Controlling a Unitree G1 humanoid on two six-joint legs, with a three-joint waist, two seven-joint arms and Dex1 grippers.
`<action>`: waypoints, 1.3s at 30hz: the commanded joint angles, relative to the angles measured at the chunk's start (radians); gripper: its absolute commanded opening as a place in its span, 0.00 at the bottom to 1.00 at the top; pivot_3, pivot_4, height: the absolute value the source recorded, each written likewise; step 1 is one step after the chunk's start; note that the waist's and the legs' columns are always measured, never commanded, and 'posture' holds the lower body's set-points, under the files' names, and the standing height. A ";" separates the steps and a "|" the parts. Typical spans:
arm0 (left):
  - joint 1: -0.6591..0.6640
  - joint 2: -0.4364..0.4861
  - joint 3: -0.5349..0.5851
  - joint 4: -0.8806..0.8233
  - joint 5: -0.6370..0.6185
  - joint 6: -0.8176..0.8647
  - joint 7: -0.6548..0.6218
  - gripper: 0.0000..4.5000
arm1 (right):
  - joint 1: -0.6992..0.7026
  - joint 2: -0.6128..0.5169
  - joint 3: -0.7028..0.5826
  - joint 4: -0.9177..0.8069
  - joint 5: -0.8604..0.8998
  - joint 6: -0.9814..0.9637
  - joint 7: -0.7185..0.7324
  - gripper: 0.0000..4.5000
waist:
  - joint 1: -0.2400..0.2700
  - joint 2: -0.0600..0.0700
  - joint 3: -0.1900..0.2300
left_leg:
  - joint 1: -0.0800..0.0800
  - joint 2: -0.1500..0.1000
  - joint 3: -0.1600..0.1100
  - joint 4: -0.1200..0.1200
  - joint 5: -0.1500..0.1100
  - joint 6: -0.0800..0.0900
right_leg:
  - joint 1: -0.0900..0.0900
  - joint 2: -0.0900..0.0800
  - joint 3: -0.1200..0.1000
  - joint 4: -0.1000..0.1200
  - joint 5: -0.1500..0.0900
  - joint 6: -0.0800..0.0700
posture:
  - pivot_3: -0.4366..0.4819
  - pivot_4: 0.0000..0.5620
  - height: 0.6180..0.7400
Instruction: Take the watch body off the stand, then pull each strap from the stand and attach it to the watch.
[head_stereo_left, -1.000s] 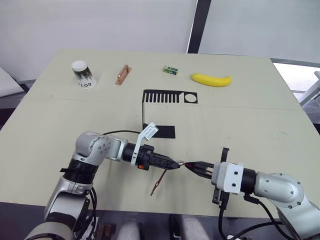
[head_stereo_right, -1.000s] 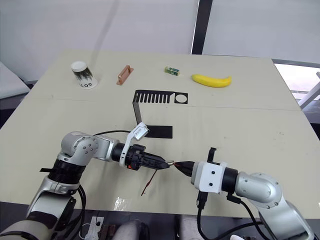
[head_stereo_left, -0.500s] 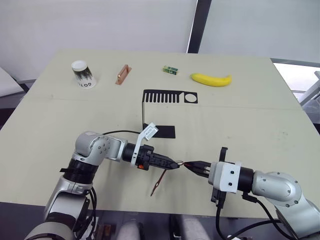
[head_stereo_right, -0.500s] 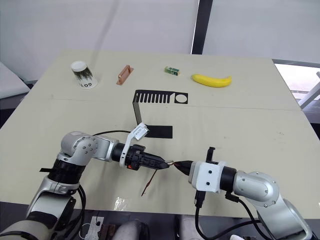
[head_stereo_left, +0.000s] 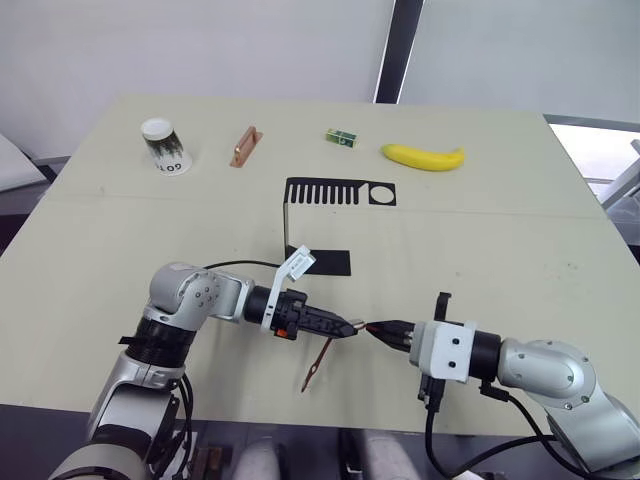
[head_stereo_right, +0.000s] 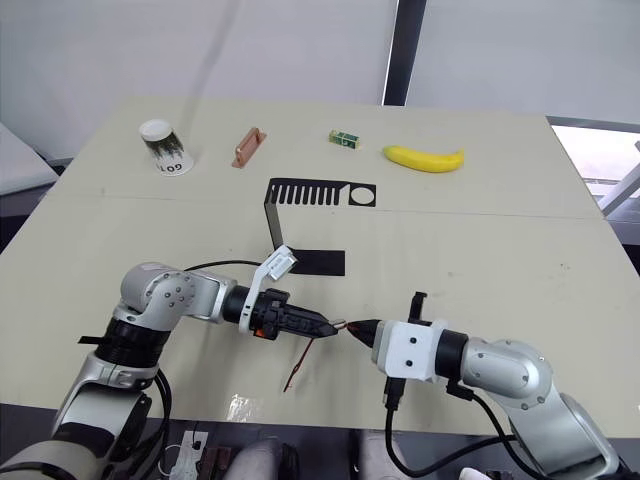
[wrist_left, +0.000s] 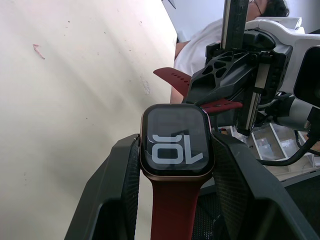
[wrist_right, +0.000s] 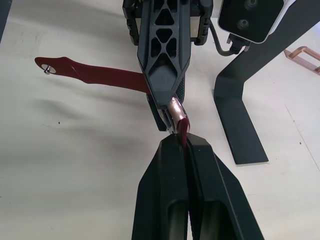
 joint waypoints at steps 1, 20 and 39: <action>-0.017 -0.047 -0.026 -0.069 -0.043 0.002 -0.023 0.36 | -0.024 0.010 0.034 -0.039 0.005 -0.002 0.006 0.00 | 0.000 0.000 0.000 | 0.000 0.000 0.000 0.000 0.000 0.000 | 0.000 0.000 0.000 0.000 0.000 0.000 | 0.48 0.27 1.00; -0.012 -0.051 -0.042 -0.080 -0.035 0.003 -0.018 0.36 | -0.038 0.011 0.045 -0.039 -0.010 0.017 0.013 0.00 | 0.000 0.000 0.000 | 0.000 0.000 0.000 0.000 0.000 0.000 | 0.000 0.000 0.000 0.000 0.000 0.000 | 0.48 0.27 1.00; -0.015 -0.052 -0.073 -0.085 -0.014 -0.009 -0.017 0.36 | -0.046 0.010 0.066 -0.023 -0.023 0.040 0.032 0.00 | 0.000 0.000 0.000 | 0.000 0.000 0.000 0.000 0.000 0.000 | 0.000 0.000 0.000 0.001 0.000 0.000 | 0.48 0.27 1.00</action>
